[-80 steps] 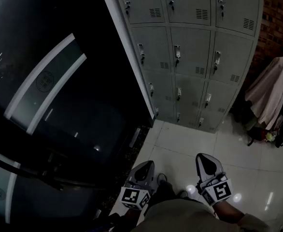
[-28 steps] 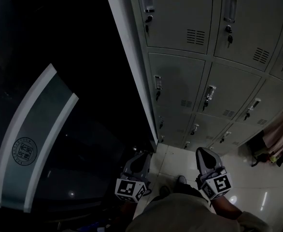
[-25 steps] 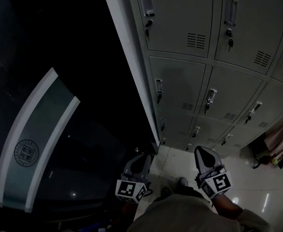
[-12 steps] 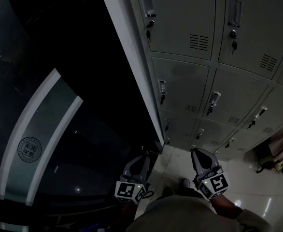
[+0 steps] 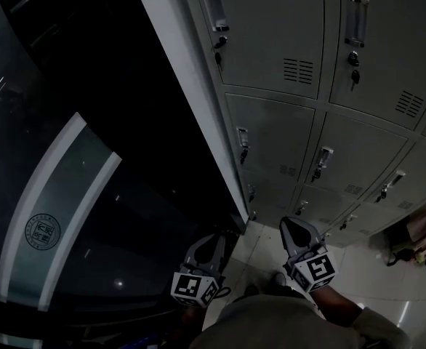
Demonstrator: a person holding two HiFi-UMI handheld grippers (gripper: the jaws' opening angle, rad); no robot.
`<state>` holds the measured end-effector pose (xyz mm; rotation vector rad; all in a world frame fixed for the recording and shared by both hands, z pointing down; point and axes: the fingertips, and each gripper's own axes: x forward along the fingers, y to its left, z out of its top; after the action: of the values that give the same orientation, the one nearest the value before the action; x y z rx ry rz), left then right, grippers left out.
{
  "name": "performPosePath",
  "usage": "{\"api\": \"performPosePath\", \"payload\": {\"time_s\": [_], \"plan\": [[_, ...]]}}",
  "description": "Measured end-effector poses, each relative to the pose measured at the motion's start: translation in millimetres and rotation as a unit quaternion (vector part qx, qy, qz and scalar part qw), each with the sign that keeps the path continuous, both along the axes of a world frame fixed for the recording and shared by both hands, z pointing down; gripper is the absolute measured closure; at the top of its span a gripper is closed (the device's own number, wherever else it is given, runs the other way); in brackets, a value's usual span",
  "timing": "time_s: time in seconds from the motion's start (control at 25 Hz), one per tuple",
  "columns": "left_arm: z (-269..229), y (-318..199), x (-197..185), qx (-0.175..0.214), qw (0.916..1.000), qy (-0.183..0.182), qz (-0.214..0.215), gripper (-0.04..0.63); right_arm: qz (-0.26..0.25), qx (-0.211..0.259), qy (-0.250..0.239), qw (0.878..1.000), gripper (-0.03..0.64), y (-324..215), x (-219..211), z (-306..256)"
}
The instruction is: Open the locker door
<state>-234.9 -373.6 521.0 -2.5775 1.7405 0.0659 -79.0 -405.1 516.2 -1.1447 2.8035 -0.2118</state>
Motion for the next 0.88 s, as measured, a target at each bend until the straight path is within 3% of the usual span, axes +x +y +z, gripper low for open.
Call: {"api": "performPosePath", "payload": {"time_s": [0.2,0.52,0.64,0.88], "plan": [[10,-11,-6,0.003,0.9999,0.009,-0.01,0.534,-0.017,0.073,-0.002,0.997,0.598,-54,-26,26],[22,-11,-14,0.007,0.9992,0.033,-0.019,0.534,-0.046,0.032,0.031,0.998,0.492,-154,-83,79],[32,-2,-29,0.0,0.998,0.047,-0.043,0.534,-0.062,0.02,0.046,0.997,0.454,-189,-106,94],[44,20,-56,-0.007,0.9947,0.053,-0.088,0.534,-0.06,0.03,0.077,0.995,0.446,-256,-149,96]]}}
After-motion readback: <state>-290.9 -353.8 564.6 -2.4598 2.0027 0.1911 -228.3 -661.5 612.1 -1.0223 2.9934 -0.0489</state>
